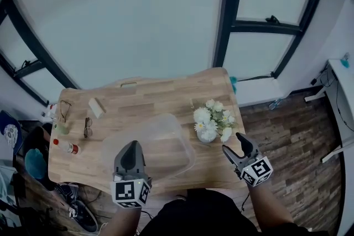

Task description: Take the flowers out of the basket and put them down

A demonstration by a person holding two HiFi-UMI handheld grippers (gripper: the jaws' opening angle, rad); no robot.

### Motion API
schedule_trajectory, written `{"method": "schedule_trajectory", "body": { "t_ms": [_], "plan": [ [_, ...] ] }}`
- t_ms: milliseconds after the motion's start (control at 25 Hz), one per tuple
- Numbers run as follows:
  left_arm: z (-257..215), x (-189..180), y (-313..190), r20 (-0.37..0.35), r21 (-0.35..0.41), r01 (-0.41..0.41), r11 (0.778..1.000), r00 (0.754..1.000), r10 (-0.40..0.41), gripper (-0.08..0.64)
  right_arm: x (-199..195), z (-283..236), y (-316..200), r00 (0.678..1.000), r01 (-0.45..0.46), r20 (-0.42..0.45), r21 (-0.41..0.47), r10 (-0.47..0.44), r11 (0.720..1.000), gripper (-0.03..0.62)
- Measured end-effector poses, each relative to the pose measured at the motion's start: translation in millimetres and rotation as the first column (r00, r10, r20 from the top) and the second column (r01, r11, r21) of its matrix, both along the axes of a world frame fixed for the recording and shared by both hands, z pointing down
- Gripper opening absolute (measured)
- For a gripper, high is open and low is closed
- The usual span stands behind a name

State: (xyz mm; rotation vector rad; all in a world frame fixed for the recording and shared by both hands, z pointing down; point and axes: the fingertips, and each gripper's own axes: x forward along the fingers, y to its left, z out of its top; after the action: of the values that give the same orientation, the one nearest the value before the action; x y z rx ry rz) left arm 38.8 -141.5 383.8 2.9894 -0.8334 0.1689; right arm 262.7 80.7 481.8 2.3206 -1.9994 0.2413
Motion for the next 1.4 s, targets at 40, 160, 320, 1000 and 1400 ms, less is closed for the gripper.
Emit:
{"method": "schedule_trajectory", "body": {
  "t_ms": [40, 160, 320, 1000, 1400],
  "plan": [
    [-0.2, -0.9, -0.1, 0.001, 0.001, 0.002, 1.000, 1.000, -0.002, 0.004, 0.8, -2.1, 2.3, 1.000, -0.002, -0.005, -0.001, 0.002, 1.000, 0.307],
    [2.6, -4.0, -1.3, 0.006, 0.003, 0.006, 1.000, 1.000, -0.006, 0.005, 2.0, -10.8, 6.4, 1.000, -0.004, -0.017, 0.014, 0.005, 1.000, 0.302],
    [10.3, -5.4, -0.6, 0.021, -0.004, 0.008, 1.000, 1.000, -0.007, 0.005, 8.9, -12.0, 11.0, 0.998, -0.042, -0.037, 0.012, 0.042, 0.999, 0.205],
    [20.8, 3.3, -2.7, 0.034, -0.015, 0.007, 1.000, 0.999, -0.007, 0.005, 26.5, -5.6, 16.2, 0.995, -0.100, -0.009, -0.007, 0.100, 0.995, 0.023],
    [18.5, 3.8, -10.1, 0.038, -0.010, 0.019, 1.000, 0.999, -0.018, 0.004, 36.2, -9.9, 9.2, 0.994, -0.107, -0.017, 0.005, 0.107, 0.994, 0.021]
  ]
}}
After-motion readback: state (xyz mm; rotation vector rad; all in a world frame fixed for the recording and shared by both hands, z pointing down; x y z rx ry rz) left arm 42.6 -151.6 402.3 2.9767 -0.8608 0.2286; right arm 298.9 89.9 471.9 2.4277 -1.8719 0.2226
